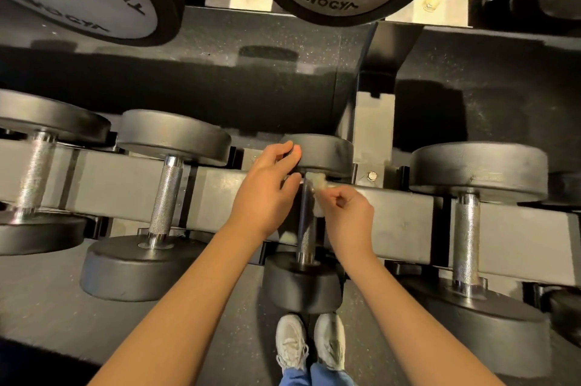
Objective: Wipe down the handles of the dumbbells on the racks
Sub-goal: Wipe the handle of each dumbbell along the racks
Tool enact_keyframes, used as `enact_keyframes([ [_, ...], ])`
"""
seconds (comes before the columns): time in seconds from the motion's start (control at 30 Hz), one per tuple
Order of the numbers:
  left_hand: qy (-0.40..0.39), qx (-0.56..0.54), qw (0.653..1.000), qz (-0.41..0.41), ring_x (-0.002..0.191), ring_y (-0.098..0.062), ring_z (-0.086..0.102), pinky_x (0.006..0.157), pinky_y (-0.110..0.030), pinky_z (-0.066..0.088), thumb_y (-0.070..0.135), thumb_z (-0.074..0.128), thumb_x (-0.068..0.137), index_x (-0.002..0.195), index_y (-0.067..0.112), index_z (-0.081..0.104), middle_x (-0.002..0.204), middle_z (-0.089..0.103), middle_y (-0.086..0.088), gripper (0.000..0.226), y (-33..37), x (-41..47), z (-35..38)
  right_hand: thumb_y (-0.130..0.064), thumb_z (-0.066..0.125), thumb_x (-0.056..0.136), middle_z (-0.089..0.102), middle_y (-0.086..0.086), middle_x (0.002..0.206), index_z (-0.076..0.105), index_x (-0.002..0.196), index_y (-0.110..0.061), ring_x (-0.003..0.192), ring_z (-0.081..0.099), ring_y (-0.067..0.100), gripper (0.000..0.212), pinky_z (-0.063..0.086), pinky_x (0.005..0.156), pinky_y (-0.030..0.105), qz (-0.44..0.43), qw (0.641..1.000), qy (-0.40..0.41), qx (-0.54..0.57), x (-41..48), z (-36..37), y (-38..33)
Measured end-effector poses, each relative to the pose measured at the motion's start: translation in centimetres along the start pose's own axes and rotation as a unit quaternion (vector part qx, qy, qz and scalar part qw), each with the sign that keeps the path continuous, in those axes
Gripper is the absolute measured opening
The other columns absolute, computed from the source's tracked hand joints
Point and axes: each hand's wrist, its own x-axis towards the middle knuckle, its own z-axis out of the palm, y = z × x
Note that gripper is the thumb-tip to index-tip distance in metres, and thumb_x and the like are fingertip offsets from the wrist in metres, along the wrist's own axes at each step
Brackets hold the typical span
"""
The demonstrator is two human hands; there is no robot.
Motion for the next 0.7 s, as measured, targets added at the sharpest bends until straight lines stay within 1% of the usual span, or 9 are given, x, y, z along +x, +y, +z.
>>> enact_keyframes([
  [0.17, 0.002, -0.017, 1.000, -0.015, 0.135, -0.003, 0.027, 0.104, -0.013, 0.020, 0.019, 0.048, 0.098, 0.145, 0.021, 0.036, 0.149, 0.034, 0.007, 0.049, 0.3, -0.2, 0.2, -0.009, 0.064, 0.087, 0.061, 0.016, 0.070, 0.063, 0.070, 0.004, 0.067, 0.058, 0.028, 0.021, 0.045, 0.061, 0.029, -0.008, 0.997, -0.060, -0.051, -2.3, -0.9, 1.6],
  [0.27, -0.015, -0.012, 1.000, 0.001, 0.133, -0.001, 0.029, 0.103, -0.013, 0.022, 0.019, 0.046, 0.099, 0.145, 0.022, 0.037, 0.149, 0.034, 0.008, 0.047, -0.1, -0.1, -0.4, -0.016, 0.063, 0.089, 0.061, 0.010, 0.069, 0.062, 0.070, -0.004, 0.066, 0.057, 0.022, 0.022, 0.043, 0.058, 0.025, -0.011, 0.997, -0.041, -0.061, -0.9, -0.4, 0.5],
  [0.33, -0.024, -0.014, 1.000, 0.008, 0.134, -0.001, 0.030, 0.104, -0.013, 0.023, 0.020, 0.045, 0.099, 0.144, 0.023, 0.039, 0.149, 0.035, 0.009, 0.046, -0.6, 0.0, -0.4, -0.014, 0.065, 0.088, 0.061, 0.006, 0.070, 0.061, 0.071, -0.008, 0.066, 0.056, 0.017, 0.018, 0.041, 0.059, 0.015, -0.010, 0.998, -0.014, -0.058, 0.2, -0.1, -0.5],
  [0.4, -0.027, -0.075, 0.997, 0.009, 0.129, 0.004, 0.037, 0.105, -0.010, 0.029, 0.022, 0.047, 0.099, 0.141, 0.024, 0.044, 0.144, 0.041, 0.008, 0.042, -0.8, 0.0, -0.5, -0.012, 0.066, 0.087, 0.061, -0.001, 0.070, 0.062, 0.076, -0.017, 0.065, 0.055, 0.009, 0.013, 0.040, 0.059, 0.006, -0.006, 0.999, 0.016, -0.049, 0.7, 0.2, -1.1],
  [0.47, -0.029, -0.124, 0.991, 0.030, 0.122, 0.011, 0.040, 0.100, -0.004, 0.031, 0.017, 0.048, 0.099, 0.137, 0.019, 0.048, 0.140, 0.045, 0.005, 0.038, -1.0, -0.1, -0.6, -0.013, 0.068, 0.086, 0.061, -0.007, 0.071, 0.063, 0.081, -0.023, 0.067, 0.057, 0.006, 0.012, 0.041, 0.061, 0.006, -0.010, 0.999, 0.034, -0.036, 0.4, 0.4, -1.2],
  [0.5, -0.027, -0.095, 0.994, 0.056, 0.123, 0.012, 0.036, 0.101, -0.001, 0.026, 0.013, 0.048, 0.099, 0.138, 0.016, 0.047, 0.141, 0.043, 0.006, 0.040, -1.1, -0.1, -0.7, -0.013, 0.069, 0.086, 0.063, -0.007, 0.073, 0.064, 0.082, -0.023, 0.069, 0.059, 0.006, 0.011, 0.043, 0.063, 0.007, -0.007, 0.999, 0.035, -0.034, 0.0, 0.4, -0.8],
  [0.57, -0.039, -0.051, 0.995, 0.074, 0.131, 0.003, 0.030, 0.107, -0.005, 0.018, 0.014, 0.045, 0.099, 0.142, 0.016, 0.041, 0.145, 0.038, 0.005, 0.043, -1.7, 0.0, -0.9, -0.013, 0.070, 0.085, 0.065, -0.003, 0.075, 0.067, 0.080, -0.019, 0.071, 0.060, 0.008, 0.009, 0.046, 0.067, 0.013, 0.012, 0.999, 0.021, -0.036, -1.2, 0.4, 0.1],
  [0.63, -0.050, -0.016, 0.995, 0.082, 0.137, -0.010, 0.032, 0.112, -0.016, 0.021, 0.014, 0.043, 0.099, 0.144, 0.015, 0.039, 0.150, 0.035, 0.000, 0.045, -2.2, 0.3, -1.0, -0.012, 0.071, 0.084, 0.065, -0.001, 0.073, 0.068, 0.077, -0.014, 0.068, 0.059, 0.008, 0.008, 0.046, 0.066, 0.016, 0.032, 0.998, 0.006, -0.050, -2.7, 0.0, 1.0],
  [0.7, -0.058, -0.003, 0.994, 0.097, 0.137, -0.016, 0.033, 0.109, -0.012, 0.018, 0.011, 0.043, 0.099, 0.143, 0.013, 0.040, 0.150, 0.035, -0.004, 0.045, -2.4, 0.6, -1.1, -0.011, 0.072, 0.083, 0.064, -0.001, 0.074, 0.068, 0.075, -0.012, 0.068, 0.059, 0.009, 0.009, 0.044, 0.067, 0.014, 0.031, 0.996, 0.001, -0.078, -3.8, -0.2, 1.2],
])
